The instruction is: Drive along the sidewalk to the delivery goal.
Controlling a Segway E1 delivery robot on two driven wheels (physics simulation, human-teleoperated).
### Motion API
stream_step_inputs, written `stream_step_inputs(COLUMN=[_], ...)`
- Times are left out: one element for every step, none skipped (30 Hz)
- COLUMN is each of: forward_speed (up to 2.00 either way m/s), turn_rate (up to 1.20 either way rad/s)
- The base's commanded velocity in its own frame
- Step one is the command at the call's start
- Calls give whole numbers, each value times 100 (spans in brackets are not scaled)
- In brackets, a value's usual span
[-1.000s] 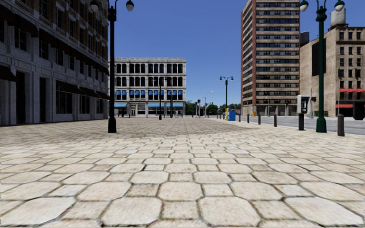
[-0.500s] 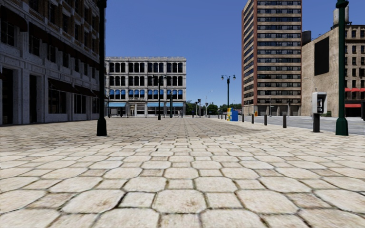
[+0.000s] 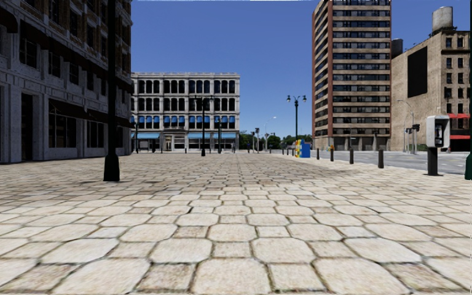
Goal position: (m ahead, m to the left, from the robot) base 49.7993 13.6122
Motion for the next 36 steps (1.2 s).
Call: stream_step_inputs(forward_speed=[200,200,200,200,200,200,200,200,200,200,200,200,200,200,200,200,200,200,200,200,200,200,200,200,200,200,200,200,200,200,200,200,200,200,200,200], turn_rate=[0,0,0,0,0,0,0,0,0,0,0,0,0,0,0,0,0,0,0,0,0,0,0,0,0,0,0,0,0,0,0,0,0,0,0,0])
